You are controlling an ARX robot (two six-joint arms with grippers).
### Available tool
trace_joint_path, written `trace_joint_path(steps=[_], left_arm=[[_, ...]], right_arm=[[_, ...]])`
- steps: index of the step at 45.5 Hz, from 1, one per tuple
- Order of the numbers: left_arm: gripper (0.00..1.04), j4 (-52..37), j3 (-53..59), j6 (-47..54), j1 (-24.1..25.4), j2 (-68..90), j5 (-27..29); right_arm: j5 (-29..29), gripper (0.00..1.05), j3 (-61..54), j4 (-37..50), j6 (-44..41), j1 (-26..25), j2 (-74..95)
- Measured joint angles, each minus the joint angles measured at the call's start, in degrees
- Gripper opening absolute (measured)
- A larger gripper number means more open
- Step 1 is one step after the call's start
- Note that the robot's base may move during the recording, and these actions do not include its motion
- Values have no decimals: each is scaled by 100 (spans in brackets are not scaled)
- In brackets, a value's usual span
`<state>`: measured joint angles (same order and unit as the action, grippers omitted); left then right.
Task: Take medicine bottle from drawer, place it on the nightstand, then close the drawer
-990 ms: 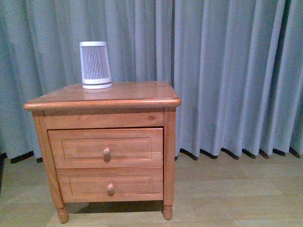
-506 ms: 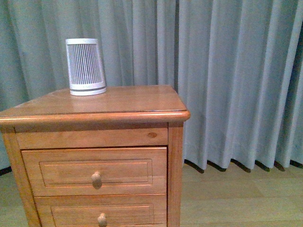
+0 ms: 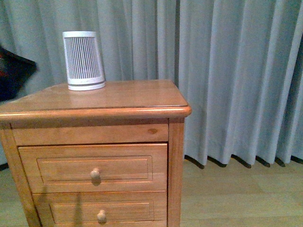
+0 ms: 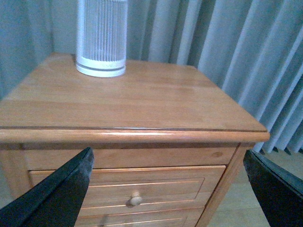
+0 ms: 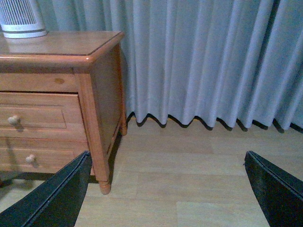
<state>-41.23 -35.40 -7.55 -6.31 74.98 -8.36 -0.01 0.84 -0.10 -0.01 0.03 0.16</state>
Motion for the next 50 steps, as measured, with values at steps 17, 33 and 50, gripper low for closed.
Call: trace_joint_path(steps=[17, 33, 50], left_arm=[[98, -1032, -1335, 22, -1010, 4050, 544], [98, -942, -2872, 33, -785, 5796, 1152], [98, -935, -3460, 13, -374, 6551, 1379]], right_arm=[[0, 98, 0, 0, 0, 0, 0], [0, 98, 0, 0, 0, 0, 0], [0, 98, 0, 0, 0, 0, 0]])
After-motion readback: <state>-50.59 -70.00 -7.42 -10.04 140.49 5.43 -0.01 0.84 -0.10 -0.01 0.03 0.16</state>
